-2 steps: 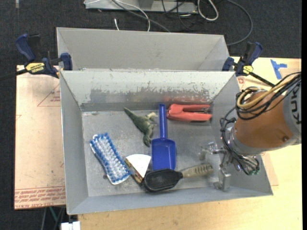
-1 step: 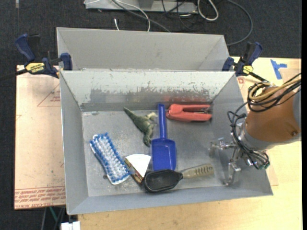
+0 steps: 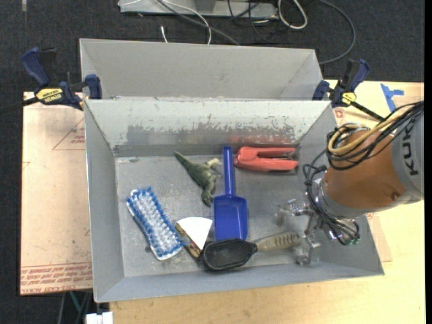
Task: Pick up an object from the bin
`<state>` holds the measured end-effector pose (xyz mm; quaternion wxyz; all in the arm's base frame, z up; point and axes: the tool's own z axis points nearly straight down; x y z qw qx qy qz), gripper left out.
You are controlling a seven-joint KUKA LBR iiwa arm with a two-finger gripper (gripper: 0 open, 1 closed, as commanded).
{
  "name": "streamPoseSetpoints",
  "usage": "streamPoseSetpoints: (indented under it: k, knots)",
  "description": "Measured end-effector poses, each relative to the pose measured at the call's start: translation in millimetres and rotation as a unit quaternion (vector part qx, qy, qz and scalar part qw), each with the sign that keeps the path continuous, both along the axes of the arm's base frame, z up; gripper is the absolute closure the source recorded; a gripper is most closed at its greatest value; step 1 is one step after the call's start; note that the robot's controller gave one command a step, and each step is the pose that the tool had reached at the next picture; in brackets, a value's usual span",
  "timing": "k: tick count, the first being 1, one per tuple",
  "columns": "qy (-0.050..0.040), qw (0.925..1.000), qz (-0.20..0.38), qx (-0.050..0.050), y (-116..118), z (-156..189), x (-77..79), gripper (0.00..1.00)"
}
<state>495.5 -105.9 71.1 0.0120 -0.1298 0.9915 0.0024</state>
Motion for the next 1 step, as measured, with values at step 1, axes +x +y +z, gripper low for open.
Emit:
streamPoseSetpoints:
  k: [1]
  knots:
    - [0.0013, 0.9999, -0.017, -0.001, -2.7, -0.3, 0.8, 0.00]
